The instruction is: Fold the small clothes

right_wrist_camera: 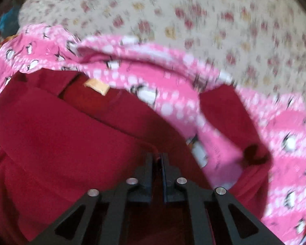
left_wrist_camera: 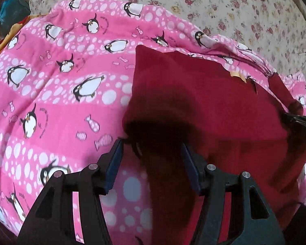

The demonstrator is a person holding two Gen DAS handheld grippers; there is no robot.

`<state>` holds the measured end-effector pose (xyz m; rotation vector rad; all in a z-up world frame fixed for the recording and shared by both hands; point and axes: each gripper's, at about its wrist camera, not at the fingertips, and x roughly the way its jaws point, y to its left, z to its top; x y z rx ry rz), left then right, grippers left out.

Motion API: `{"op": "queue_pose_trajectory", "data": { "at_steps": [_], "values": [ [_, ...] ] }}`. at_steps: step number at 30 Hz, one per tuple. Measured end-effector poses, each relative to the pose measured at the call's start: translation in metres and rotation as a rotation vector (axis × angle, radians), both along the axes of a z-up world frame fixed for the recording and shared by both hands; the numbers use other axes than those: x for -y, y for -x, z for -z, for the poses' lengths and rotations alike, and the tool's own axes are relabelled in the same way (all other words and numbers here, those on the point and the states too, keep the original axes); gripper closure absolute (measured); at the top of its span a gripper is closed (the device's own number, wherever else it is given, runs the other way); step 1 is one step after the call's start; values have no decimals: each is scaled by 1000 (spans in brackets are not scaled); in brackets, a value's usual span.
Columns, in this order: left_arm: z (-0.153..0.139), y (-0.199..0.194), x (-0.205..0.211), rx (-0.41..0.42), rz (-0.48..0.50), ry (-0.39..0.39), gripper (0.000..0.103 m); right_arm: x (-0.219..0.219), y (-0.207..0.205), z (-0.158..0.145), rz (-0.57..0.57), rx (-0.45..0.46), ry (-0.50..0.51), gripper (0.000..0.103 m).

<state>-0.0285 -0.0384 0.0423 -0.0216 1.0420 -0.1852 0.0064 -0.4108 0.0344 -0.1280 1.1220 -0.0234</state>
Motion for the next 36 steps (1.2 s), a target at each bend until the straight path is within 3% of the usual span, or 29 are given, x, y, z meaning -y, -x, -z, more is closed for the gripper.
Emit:
{"op": "queue_pose_trajectory", "data": {
  "at_steps": [4,5,8,10,12,16,22,25,31,36],
  "values": [
    [-9,11,-5,22,-15,19,45,-4,32,-27,-13,74,-89,60],
    [-13,13,-5,32,-20,35,45,-7,42,-34,-23,103,-97,58],
    [-24,18,0,60,-22,67,45,-20,61,-32,-95,84,-108,58],
    [-31,20,8,73,-9,76,45,-20,66,-13,-83,26,-73,58],
    [-37,20,16,85,10,70,45,-12,72,-2,-59,5,-114,58],
    [-32,6,28,75,24,20,45,-2,90,-23,-31,62,-174,58],
    [5,-22,19,-13,-56,69,45,19,109,-41,31,128,-192,45],
    [6,-18,19,22,-66,85,44,40,114,-52,82,160,-188,45],
    [7,-8,14,94,-85,130,44,94,97,-75,207,240,-178,45],
    [8,-6,21,135,-65,85,44,114,60,-73,247,231,-164,45]
  ]
}}
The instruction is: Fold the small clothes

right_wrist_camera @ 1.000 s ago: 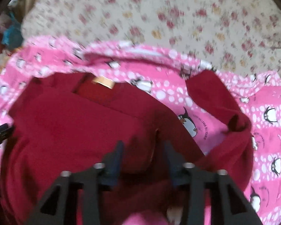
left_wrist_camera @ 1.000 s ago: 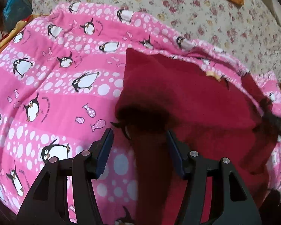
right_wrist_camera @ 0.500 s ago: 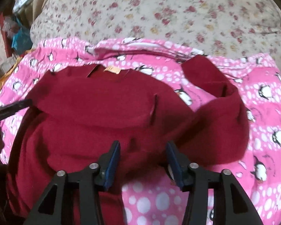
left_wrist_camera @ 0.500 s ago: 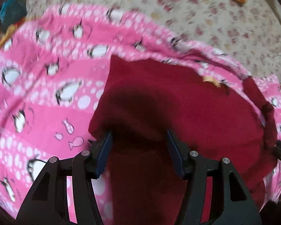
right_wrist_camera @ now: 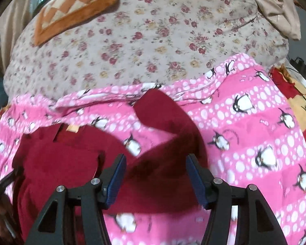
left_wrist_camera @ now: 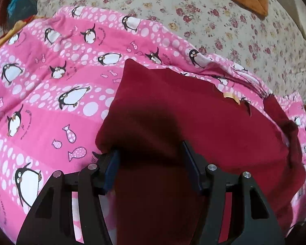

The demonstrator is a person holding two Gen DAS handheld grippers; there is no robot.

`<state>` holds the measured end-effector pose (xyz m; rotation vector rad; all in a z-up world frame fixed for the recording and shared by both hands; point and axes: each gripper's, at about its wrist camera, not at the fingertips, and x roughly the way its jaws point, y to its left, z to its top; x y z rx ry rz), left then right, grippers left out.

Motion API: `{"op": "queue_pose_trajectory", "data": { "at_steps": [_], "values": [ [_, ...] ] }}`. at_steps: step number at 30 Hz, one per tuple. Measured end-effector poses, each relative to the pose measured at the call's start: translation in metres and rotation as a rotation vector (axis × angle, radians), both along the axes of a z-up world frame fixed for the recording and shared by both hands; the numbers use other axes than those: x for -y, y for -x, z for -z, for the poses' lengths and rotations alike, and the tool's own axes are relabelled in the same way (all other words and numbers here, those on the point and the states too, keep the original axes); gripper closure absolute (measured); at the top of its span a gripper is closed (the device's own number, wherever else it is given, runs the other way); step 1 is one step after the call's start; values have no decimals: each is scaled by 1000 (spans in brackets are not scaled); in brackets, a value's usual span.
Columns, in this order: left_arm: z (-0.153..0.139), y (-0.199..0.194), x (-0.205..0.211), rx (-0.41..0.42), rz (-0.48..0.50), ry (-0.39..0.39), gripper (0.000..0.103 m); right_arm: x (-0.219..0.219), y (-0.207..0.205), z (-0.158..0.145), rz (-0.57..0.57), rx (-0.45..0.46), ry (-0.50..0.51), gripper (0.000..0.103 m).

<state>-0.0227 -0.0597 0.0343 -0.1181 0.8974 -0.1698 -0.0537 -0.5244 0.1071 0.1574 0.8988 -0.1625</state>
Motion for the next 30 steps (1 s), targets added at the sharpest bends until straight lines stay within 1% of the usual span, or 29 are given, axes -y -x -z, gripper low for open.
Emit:
{"op": "queue_pose_trajectory", "data": {
  "at_steps": [2,5,7,9,10,11,13,14,15,16,17,18,19,20,22,24,25,26,27,28,30],
  "values": [
    [0,2,2,12,7,-17,43,-5,-23,8,-23,-24,39,45],
    [1,2,1,16,13,-12,41,-22,-62,29,-118,-93,107,45],
    [1,2,-1,16,14,0,41,-31,-85,46,-146,-155,215,45],
    [2,1,0,15,22,9,37,-34,-104,62,-162,-202,315,45],
    [3,0,0,14,29,12,34,-34,-111,68,-178,-222,346,45],
    [3,0,2,15,33,12,32,-34,-116,74,-194,-245,377,45],
    [4,1,5,20,39,-4,30,-35,-126,91,-209,-311,491,45],
    [4,1,7,23,44,-10,28,-34,-130,97,-207,-333,535,50],
    [4,1,8,23,49,-10,27,-31,-132,101,-202,-347,557,57],
    [5,1,8,22,52,-12,26,-28,-133,103,-194,-355,552,74],
    [4,1,8,23,52,-12,26,-24,-134,102,-177,-359,525,85],
    [4,1,8,23,52,-8,26,-17,-132,97,-159,-338,457,89],
    [4,1,8,22,52,-3,27,-11,-129,89,-148,-310,384,95],
    [3,1,7,23,51,8,27,-6,-126,82,-139,-285,324,100],
    [-2,3,2,33,47,34,27,5,-115,58,-118,-216,200,100],
    [-9,6,-3,57,39,60,27,10,-100,31,-135,-137,80,100],
    [-13,8,-6,70,33,71,27,9,-93,18,-152,-103,49,100],
    [-15,8,-9,75,26,80,27,8,-88,9,-166,-82,41,100],
    [-15,9,-10,73,20,84,27,4,-83,0,-179,-67,57,100],
    [-14,8,-11,65,12,87,27,-4,-81,-6,-189,-60,104,100],
    [-12,9,-11,51,5,86,27,-16,-81,-7,-224,-49,191,99]
  ]
}}
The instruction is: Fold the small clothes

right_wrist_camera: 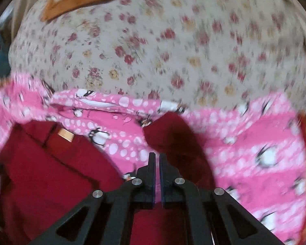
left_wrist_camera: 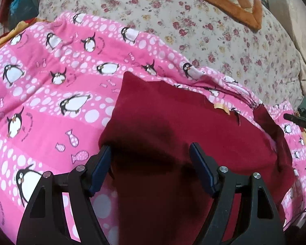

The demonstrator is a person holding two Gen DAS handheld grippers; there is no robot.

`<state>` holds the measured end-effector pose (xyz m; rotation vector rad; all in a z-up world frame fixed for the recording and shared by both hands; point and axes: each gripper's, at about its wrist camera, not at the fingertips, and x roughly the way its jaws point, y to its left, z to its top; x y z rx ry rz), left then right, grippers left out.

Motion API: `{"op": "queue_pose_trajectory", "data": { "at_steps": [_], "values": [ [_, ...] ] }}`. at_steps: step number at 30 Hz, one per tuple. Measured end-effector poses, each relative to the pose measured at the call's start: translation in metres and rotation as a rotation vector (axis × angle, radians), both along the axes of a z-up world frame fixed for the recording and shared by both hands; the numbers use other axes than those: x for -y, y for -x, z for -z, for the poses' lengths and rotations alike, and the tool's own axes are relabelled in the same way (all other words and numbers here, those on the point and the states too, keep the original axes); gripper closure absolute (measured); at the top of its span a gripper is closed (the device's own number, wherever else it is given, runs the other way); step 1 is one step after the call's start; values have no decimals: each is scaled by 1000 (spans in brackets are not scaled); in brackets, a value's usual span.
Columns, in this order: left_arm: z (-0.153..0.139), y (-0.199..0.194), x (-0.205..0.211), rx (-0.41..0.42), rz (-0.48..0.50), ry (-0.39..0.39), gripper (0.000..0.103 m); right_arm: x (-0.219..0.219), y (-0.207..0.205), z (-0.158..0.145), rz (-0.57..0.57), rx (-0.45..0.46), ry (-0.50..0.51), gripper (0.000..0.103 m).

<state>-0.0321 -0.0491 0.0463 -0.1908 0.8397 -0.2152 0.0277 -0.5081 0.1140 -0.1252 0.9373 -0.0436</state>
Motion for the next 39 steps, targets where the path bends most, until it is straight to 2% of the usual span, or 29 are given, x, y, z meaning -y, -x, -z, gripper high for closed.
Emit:
{"op": "queue_pose_trajectory", "data": {
  "at_steps": [1,2,3,4,8,11,12,13,14,15,16,17,21,24,28,31,34,37,39],
  "values": [
    [1,1,1,-3,3,-2,27,-2,-4,5,-17,-24,15,90],
    [1,1,2,-4,9,-7,27,-1,-11,16,-17,-72,36,55],
    [2,1,3,-6,13,-15,27,-2,-19,26,-7,-100,57,38],
    [3,1,4,-9,17,-19,27,-3,-21,33,-3,-111,80,29],
    [10,-3,9,-29,34,-39,27,-8,-37,66,-40,-169,291,29],
    [11,-5,12,-25,46,-55,27,4,-48,81,-44,-204,369,30],
    [11,-5,13,-25,50,-59,27,10,-51,87,-43,-223,399,33],
    [12,-6,14,-25,52,-62,26,14,-53,92,-43,-245,413,53],
    [12,-6,14,-26,54,-62,26,19,-54,97,-42,-271,410,68],
    [12,-7,14,-27,54,-61,26,21,-52,97,-38,-270,400,70],
    [12,-7,14,-27,54,-59,27,22,-49,93,-44,-254,374,85],
    [11,-7,14,-26,52,-56,27,22,-46,88,-49,-242,340,92],
    [1,-2,4,18,12,-18,27,28,-23,45,-26,-150,140,92],
    [-11,4,-7,62,-14,56,27,17,3,2,-62,-50,-3,92],
    [-23,9,-15,109,-40,93,27,-33,30,-43,-188,38,-84,92],
    [-30,13,-21,146,-43,134,27,-82,33,-46,-280,47,-95,92],
    [-33,15,-27,153,-31,188,27,-131,39,-33,-371,30,-115,92],
    [-31,14,-27,146,-14,208,27,-171,38,2,-427,-30,-125,92],
    [-29,13,-25,132,5,221,27,-190,34,28,-448,-110,-126,88]
  ]
}}
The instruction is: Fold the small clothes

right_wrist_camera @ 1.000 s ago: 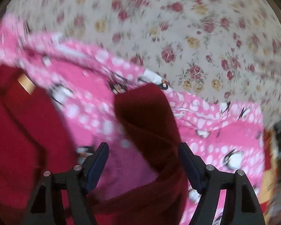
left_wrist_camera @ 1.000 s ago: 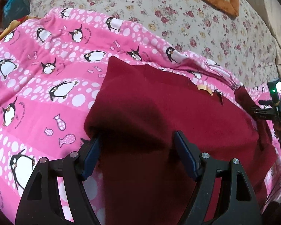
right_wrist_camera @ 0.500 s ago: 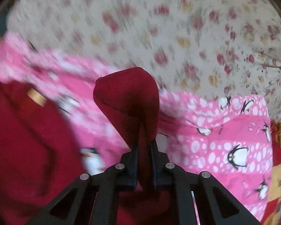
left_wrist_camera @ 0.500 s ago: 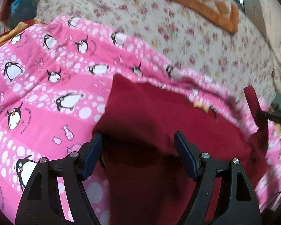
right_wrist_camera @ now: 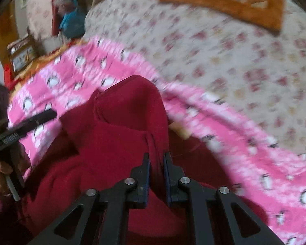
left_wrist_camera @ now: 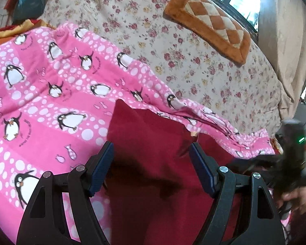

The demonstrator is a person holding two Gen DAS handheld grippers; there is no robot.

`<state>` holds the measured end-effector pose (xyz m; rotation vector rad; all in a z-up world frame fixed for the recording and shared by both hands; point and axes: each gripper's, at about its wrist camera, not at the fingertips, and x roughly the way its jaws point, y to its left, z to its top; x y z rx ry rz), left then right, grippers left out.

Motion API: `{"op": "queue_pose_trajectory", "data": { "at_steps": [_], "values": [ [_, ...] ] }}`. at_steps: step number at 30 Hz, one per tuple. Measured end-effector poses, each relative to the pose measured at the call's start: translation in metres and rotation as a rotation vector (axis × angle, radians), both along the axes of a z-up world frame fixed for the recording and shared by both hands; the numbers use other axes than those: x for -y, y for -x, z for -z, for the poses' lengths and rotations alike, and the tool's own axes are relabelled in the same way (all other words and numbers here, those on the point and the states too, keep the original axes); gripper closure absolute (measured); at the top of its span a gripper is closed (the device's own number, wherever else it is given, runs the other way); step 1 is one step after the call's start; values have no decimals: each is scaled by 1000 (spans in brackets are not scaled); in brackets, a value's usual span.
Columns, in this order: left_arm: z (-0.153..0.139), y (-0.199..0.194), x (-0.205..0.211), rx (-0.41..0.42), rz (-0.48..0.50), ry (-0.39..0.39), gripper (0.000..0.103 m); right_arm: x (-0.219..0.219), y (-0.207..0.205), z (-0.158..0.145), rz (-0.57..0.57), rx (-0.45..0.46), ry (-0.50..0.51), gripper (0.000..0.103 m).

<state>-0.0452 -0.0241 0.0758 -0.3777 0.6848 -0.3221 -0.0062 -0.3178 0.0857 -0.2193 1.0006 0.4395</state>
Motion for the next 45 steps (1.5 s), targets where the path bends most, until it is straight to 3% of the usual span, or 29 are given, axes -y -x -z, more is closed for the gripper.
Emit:
{"op": "queue_pose_trajectory", "data": {
  "at_steps": [2,4,6,9,11,17,20,21,23,24,26,31,34,40,45],
  "values": [
    [0,0,2,-3,18,7,27,-8,1,16,4,-51,26,66],
    [-1,0,6,1,33,5,27,-6,15,10,10,-16,0,64],
    [-4,0,16,-7,53,-30,27,9,31,-2,54,18,-49,55],
    [-10,-1,36,14,100,-108,27,43,64,-20,124,58,-134,45],
    [-10,-7,56,-14,158,-171,27,58,81,-23,158,67,-149,35],
    [7,-38,99,-145,198,-272,27,107,128,-17,267,40,-187,35],
    [22,-59,120,-248,241,-278,31,125,144,-13,304,40,-217,35],
    [26,-64,124,-273,253,-262,39,129,146,-11,312,37,-221,35],
    [28,-69,134,-294,260,-268,81,137,151,-8,330,33,-229,35],
    [27,-71,136,-298,269,-265,89,141,153,-6,346,33,-236,35],
    [15,-73,137,-286,281,-225,90,147,154,-5,371,32,-249,35],
    [-41,-71,112,-164,248,-144,90,145,150,-6,374,22,-262,35],
    [-62,-73,95,-122,197,-147,90,131,145,-7,338,26,-260,35],
    [-78,-74,65,-116,131,-128,90,95,129,-8,284,49,-201,35],
    [-81,-72,59,-120,125,-139,90,82,95,0,357,67,-116,35]
  ]
}}
